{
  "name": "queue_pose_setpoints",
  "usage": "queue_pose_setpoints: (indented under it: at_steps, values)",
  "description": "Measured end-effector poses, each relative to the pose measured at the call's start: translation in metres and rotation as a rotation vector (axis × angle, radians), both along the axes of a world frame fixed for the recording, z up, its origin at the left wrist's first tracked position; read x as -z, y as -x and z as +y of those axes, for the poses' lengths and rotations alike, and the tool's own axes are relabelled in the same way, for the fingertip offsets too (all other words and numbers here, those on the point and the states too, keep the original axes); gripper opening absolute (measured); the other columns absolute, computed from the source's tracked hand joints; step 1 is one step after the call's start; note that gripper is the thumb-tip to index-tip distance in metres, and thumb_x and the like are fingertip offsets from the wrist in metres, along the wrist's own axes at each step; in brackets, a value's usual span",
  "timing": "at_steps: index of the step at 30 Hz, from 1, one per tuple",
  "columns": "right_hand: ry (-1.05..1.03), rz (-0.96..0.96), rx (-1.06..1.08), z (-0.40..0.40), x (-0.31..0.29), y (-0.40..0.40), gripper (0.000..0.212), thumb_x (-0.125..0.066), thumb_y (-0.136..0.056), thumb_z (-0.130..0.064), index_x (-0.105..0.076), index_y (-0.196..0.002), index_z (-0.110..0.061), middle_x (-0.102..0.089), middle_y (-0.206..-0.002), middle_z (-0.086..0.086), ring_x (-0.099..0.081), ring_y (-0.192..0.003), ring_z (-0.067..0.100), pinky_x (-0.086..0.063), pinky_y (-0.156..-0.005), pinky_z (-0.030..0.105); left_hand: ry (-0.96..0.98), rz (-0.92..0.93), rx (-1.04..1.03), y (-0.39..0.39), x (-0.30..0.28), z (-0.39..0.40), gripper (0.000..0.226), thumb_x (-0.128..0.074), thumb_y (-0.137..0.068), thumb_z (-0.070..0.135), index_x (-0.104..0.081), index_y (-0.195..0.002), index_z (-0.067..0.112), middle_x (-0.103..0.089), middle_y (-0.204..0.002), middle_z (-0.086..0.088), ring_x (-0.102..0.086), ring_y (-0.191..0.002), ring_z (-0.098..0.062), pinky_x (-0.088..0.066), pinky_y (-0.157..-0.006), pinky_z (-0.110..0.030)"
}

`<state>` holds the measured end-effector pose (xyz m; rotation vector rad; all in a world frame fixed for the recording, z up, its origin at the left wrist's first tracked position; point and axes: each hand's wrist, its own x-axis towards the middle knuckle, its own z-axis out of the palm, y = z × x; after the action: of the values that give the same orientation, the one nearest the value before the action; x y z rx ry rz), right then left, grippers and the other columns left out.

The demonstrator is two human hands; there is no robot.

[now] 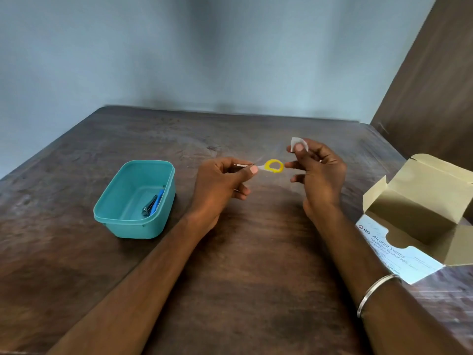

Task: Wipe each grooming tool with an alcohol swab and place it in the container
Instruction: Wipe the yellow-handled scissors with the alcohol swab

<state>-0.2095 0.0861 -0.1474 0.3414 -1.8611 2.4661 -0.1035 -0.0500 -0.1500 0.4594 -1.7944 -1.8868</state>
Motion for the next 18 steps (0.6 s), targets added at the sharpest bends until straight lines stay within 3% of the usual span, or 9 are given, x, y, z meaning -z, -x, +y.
queue_pose_setpoints:
  at_steps: [3,7,10,13,18]
  values:
    - [-0.124,0.261,0.079,0.000,-0.002,0.001,0.009,-0.073,-0.088,-0.017,-0.077,-0.096,-0.020,-0.075,-0.085,-0.009,-0.068,-0.071,0.011,-0.048,-0.050,0.027,0.102,-0.023,0.010,-0.001,0.001,0.000,0.010,-0.079,-0.080,0.009,-0.077,-0.089,0.004,-0.068,-0.064,-0.001,-0.050,-0.044,-0.012,-0.047,-0.044,-0.023]
    - [-0.349,0.529,-0.037,-0.006,0.002,-0.006,0.009,-0.078,-0.084,-0.020,-0.080,-0.092,-0.021,-0.075,-0.090,-0.009,-0.065,-0.081,0.006,-0.049,-0.070,0.026,0.218,-0.063,0.065,-0.003,0.000,-0.001,0.012,-0.072,-0.087,0.011,-0.077,-0.097,0.007,-0.074,-0.082,-0.003,-0.047,-0.052,-0.015,-0.047,-0.048,-0.024]
    - [-0.489,0.574,-0.156,-0.007,0.006,-0.008,0.010,-0.078,-0.083,-0.025,-0.081,-0.092,-0.028,-0.074,-0.090,-0.012,-0.062,-0.086,0.014,-0.047,-0.069,0.028,0.223,-0.088,0.103,-0.003,-0.002,-0.005,0.012,-0.064,-0.094,0.013,-0.075,-0.098,0.013,-0.069,-0.075,-0.001,-0.048,-0.055,-0.014,-0.051,-0.052,-0.029]
    - [-0.567,0.611,-0.183,-0.007,0.007,-0.008,0.013,-0.078,-0.083,-0.025,-0.080,-0.093,-0.032,-0.074,-0.089,-0.016,-0.058,-0.086,0.010,-0.043,-0.068,0.025,0.305,-0.084,0.062,-0.004,-0.003,-0.006,0.009,-0.066,-0.092,0.015,-0.072,-0.096,0.018,-0.071,-0.078,-0.006,-0.051,-0.052,-0.010,-0.051,-0.051,-0.029]
    - [-0.505,0.504,-0.213,-0.011,0.008,-0.010,0.018,-0.080,-0.080,-0.022,-0.078,-0.088,-0.038,-0.076,-0.082,-0.021,-0.061,-0.076,0.004,-0.044,-0.067,0.023,0.354,-0.019,-0.102,-0.005,-0.003,-0.004,0.023,-0.080,-0.079,0.012,-0.065,-0.096,0.016,-0.072,-0.080,-0.003,-0.064,-0.056,-0.015,-0.057,-0.053,-0.030]
